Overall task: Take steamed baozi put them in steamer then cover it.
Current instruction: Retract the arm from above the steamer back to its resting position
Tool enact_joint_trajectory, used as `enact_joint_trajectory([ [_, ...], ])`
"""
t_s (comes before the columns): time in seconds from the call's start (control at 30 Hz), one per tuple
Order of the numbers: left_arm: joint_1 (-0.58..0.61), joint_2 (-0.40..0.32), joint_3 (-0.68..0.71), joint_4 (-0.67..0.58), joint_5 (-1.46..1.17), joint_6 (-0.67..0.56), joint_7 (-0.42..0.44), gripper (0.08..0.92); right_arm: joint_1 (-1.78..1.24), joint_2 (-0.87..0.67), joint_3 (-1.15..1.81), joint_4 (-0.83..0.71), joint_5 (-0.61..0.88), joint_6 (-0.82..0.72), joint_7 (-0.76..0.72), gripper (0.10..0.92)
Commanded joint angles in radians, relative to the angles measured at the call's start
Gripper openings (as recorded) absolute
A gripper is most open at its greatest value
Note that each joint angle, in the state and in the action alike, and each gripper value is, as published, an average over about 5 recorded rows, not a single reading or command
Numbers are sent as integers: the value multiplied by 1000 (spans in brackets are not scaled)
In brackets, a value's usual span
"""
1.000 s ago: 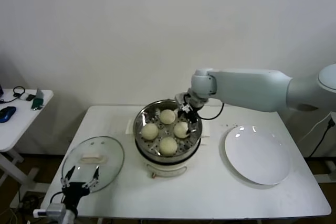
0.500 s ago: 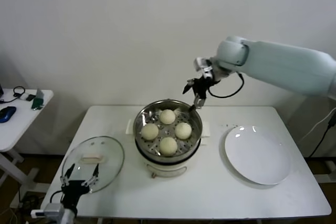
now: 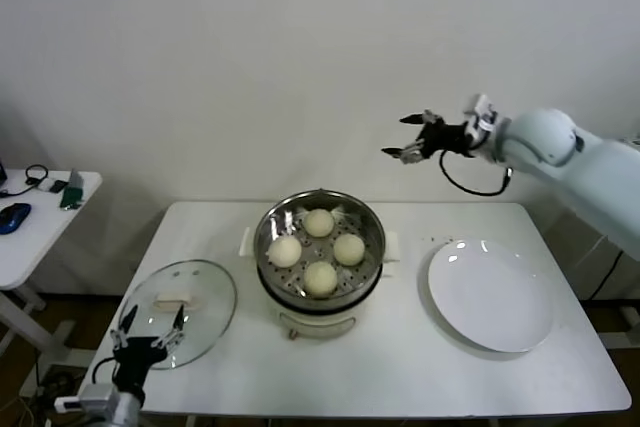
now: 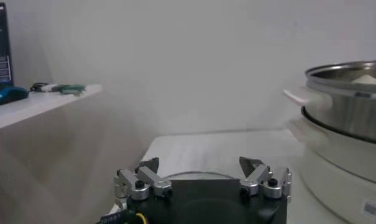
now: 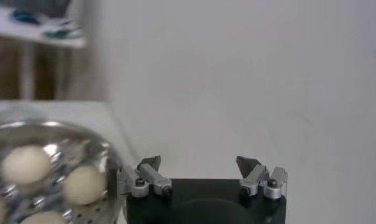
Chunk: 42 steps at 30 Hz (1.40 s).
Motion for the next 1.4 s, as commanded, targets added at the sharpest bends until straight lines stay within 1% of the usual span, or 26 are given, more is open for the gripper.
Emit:
enact_joint_trajectory([
  [0.03,-21,6,1,8,-7,-13,-11,823,-1127,-105,1114,179,-53,97,279,823],
  [0.17,-35,9,1,11,6,-20,-14,823,-1410,5,1358,215,-94,145,246,823],
  [0.3,-46,14,2,15,46,-40,-16,823,-1581,129,1488,239,-126,222,227,823],
  [0.57,-50,30,0,16,149,-86,-14,823,-1735,362,1529,287,-269,393,202,823],
  [0.67,-42,52,-5,13,263,-121,-33,823,-1771,431,1511,304,-299,438,207,823],
  [0.73,-31,80,-11,14,404,-152,-85,823,-1795,469,1494,305,-321,466,211,823],
  [0.87,-9,122,-15,25,789,-146,-326,823,-1841,525,1450,282,-351,501,219,823],
  [0.9,-2,126,-14,27,865,-135,-371,823,-1849,538,1438,276,-353,506,223,823],
  [0.93,6,129,-12,28,921,-126,-396,823,-1854,551,1426,272,-355,511,227,823],
  [1.03,19,117,1,40,1032,-104,-413,823,-1857,585,1397,270,-368,521,238,823],
  [1.1,12,103,17,72,1099,-92,-418,823,-1852,601,1382,275,-381,523,244,823],
  [1.3,-51,85,48,245,1345,-128,-461,823,-1832,619,1359,295,-410,523,250,823],
  [1.4,-72,84,54,318,1411,-151,-479,823,-1822,625,1353,292,-419,525,249,823],
])
